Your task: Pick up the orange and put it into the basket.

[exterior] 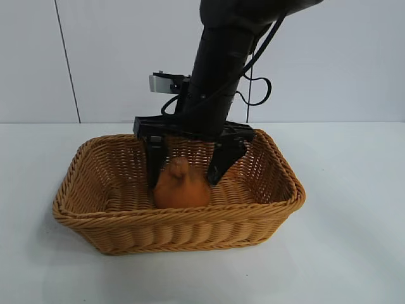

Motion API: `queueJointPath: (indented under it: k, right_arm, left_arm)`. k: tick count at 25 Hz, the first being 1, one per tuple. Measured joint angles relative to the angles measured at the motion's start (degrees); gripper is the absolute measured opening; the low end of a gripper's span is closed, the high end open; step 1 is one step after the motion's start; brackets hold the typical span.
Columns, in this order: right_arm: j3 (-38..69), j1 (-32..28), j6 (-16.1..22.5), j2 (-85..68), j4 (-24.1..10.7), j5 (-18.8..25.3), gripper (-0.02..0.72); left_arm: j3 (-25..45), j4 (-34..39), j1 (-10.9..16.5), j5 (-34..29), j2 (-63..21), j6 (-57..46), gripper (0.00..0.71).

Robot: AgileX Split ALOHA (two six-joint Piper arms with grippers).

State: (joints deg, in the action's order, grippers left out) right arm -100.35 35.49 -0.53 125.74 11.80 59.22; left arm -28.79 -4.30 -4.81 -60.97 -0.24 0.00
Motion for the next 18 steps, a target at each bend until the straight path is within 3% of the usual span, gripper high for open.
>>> queueJointPath:
  k: [7, 11, 18]
  right_arm:
    - [-12.3, 0.0, 3.8, -2.7, -6.4, 9.5, 0.694]
    - [-17.6, 0.0, 6.4, -4.4, -9.4, 9.8, 0.694]
    - [-18.7, -1.8, 6.7, -5.6, -14.7, 10.3, 0.694]
  left_arm:
    - [0.0, 0.0, 0.0, 0.0, 0.0, 0.0, 0.577]
    - [0.0, 0.0, 0.0, 0.0, 0.0, 0.0, 0.577]
    - [0.0, 0.0, 0.0, 0.0, 0.0, 0.0, 0.577]
